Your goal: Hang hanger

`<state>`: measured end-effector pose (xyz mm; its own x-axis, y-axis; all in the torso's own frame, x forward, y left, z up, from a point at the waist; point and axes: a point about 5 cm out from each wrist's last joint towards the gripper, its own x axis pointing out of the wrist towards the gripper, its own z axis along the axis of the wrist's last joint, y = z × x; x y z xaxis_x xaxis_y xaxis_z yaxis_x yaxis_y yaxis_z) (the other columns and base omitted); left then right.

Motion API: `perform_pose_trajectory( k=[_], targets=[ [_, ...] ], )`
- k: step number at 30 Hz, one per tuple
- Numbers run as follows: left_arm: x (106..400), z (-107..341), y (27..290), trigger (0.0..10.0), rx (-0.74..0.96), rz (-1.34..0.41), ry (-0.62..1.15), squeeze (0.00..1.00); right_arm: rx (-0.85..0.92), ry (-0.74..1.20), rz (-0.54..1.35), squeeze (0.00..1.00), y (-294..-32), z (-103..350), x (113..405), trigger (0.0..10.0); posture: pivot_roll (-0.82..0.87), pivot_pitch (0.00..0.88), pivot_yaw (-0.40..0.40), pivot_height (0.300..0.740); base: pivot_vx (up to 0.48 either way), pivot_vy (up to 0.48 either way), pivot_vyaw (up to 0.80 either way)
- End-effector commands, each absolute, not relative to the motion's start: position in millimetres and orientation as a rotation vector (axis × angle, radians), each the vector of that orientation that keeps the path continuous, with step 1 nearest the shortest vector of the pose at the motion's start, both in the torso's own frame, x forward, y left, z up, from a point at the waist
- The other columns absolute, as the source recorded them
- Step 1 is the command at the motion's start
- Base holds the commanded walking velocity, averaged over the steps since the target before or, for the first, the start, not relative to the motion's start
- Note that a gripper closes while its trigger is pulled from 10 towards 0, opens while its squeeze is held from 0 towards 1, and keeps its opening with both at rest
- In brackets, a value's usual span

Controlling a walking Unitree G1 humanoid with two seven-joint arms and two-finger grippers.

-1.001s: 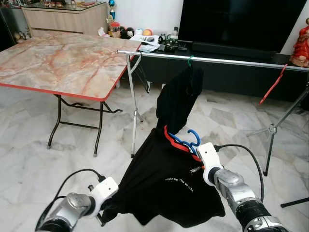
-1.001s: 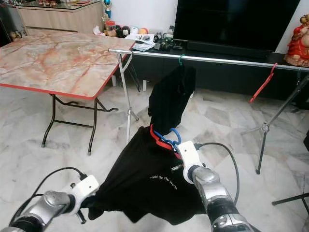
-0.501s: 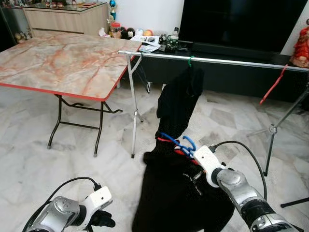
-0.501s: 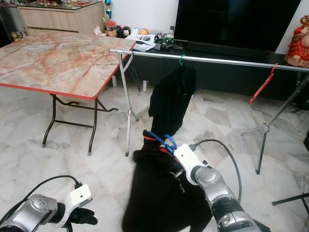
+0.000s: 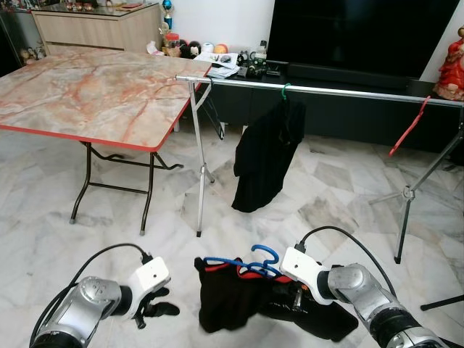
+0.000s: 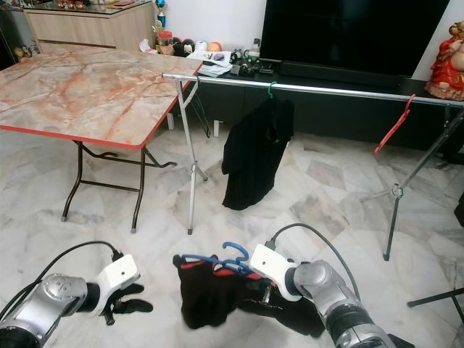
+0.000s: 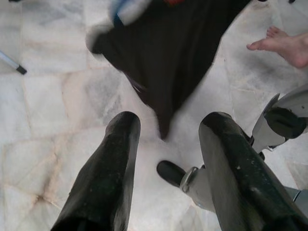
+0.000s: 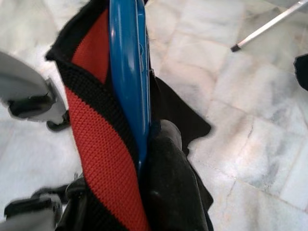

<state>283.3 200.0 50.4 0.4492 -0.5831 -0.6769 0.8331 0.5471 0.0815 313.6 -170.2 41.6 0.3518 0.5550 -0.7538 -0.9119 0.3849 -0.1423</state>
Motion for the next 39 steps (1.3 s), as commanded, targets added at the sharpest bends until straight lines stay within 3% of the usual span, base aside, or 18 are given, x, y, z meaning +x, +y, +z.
perform_pose_trajectory(
  k=[1, 8, 19, 39],
  targets=[
    [286, 58, 199, 10.0, 0.438, -0.918, 0.617, 0.0, -0.652, 0.69, 1.095, 0.0, -172, 41, 310, 10.0, 0.21, 0.0, -0.066, 0.74, 0.0, 0.0, 0.0],
    [290, 64, 193, 10.0, 0.448, -0.898, 0.549, 0.0, -0.629, 0.663, 1.18, 0.0, -164, 45, 309, 10.0, 0.22, 0.0, -0.067, 0.74, 0.0, 0.0, 0.0],
    [287, 66, 181, 10.0, 0.471, -0.947, 0.517, 0.0, -0.616, 0.608, 1.082, 0.0, -156, 48, 318, 10.0, 0.21, 0.0, -0.066, 0.74, 0.0, 0.0, 0.0],
    [293, 65, 169, 10.0, 0.56, -0.909, 0.428, 0.0, -0.588, 0.563, 1.139, 0.0, -141, 54, 320, 10.0, 0.21, 0.0, -0.064, 0.74, 0.0, 0.0, 0.0]
  ],
)
